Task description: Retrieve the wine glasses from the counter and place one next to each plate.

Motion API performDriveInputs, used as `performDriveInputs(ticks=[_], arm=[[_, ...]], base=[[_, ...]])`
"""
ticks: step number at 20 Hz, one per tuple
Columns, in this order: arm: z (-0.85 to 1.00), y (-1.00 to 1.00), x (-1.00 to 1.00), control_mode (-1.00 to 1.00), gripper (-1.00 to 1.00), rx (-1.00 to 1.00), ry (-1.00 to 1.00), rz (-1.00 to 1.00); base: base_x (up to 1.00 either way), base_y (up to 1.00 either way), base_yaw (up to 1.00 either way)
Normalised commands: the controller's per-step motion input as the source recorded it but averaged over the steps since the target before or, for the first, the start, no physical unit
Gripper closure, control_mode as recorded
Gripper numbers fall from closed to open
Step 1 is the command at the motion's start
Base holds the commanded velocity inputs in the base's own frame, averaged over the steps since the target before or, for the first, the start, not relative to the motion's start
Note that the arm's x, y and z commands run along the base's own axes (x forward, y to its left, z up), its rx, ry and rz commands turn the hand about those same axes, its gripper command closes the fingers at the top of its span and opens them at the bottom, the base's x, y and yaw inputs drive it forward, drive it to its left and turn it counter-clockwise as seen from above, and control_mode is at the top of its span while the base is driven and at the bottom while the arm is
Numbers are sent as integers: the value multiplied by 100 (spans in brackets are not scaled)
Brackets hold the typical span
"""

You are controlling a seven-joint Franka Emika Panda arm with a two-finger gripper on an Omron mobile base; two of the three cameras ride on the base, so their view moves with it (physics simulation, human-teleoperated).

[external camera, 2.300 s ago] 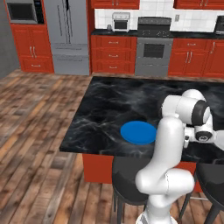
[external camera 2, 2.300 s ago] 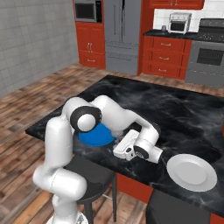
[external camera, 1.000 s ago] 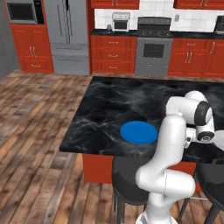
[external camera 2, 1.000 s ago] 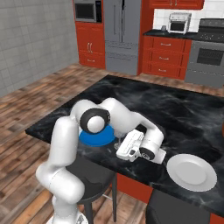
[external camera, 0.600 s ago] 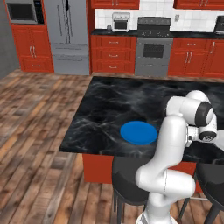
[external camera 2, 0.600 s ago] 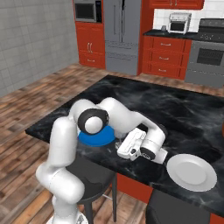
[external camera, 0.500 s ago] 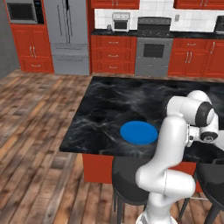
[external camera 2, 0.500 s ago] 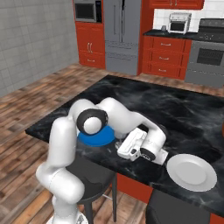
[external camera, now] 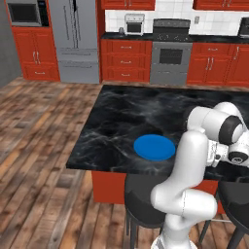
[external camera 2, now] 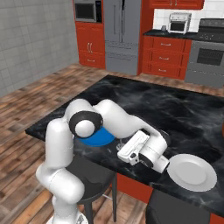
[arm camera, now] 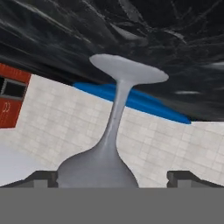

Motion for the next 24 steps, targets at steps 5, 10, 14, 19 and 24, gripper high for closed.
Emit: performDriveInputs(ticks=[5, 10, 14, 19, 24], arm=[[8, -11, -9, -100, -100, 0, 0, -14], [6, -10, -13, -100, -100, 0, 0, -14], [0, -16, -15, -100, -100, 0, 11, -11], [11, -3, -23, -100, -100, 0, 3, -4], [56, 0, -39, -100, -100, -5, 3, -3]], base=[[0, 0, 0], [0, 0, 0], [0, 0, 0], [0, 0, 0], [0, 0, 0]])
